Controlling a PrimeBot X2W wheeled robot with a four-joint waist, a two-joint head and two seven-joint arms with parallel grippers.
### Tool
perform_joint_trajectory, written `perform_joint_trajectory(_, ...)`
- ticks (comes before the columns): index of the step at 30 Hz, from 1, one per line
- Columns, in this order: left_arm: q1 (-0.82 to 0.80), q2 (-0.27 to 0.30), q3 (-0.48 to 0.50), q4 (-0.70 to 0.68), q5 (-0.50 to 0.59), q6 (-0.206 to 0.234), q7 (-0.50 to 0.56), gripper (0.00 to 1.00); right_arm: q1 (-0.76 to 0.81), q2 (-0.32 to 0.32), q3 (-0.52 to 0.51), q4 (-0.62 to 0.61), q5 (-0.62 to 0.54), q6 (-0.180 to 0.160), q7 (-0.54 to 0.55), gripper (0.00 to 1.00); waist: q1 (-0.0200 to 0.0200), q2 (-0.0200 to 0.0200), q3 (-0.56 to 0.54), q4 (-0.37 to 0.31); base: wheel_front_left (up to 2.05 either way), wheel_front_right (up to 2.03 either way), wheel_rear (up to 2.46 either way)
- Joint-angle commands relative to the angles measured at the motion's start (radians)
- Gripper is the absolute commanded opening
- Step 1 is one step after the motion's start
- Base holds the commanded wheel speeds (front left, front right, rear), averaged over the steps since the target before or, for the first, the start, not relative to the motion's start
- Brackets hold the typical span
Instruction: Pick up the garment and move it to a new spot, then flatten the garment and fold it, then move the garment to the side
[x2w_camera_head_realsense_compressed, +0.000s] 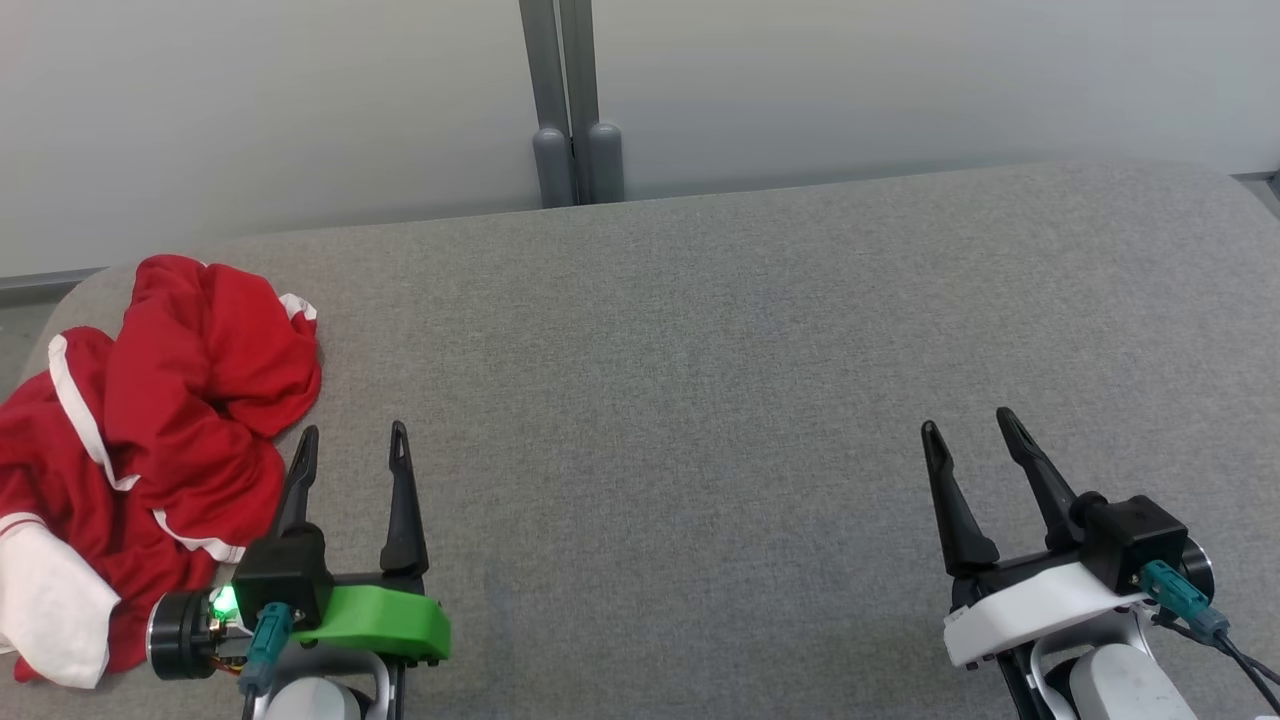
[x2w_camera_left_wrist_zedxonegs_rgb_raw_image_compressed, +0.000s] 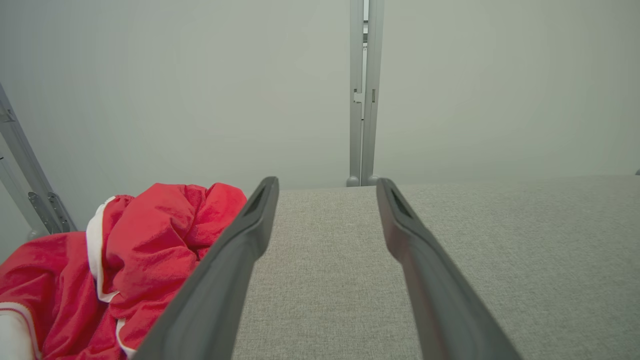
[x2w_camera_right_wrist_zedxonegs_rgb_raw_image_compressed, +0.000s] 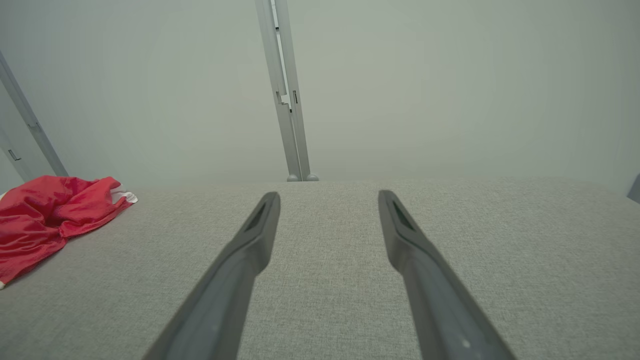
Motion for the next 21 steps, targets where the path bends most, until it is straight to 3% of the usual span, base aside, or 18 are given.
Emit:
perform_joint_trajectory(1,-0.012,0.007,0.003,0.002,0.000,0.002,-0.003,1.00,-0.008,-0.002,-0.001,-0.003,0.003,0.001,-0.004,1.00,0.0000,0.0000,0.000,0.000,0.00,0.00,0.00)
perform_joint_trajectory(21,-0.017,0.007,0.005,0.016,-0.020,-0.003,-0.003,1.00,-0.006,-0.003,0.000,0.001,0.019,0.001,-0.004,1.00,0.0000,0.0000,0.001,0.005,0.00,0.00,0.00)
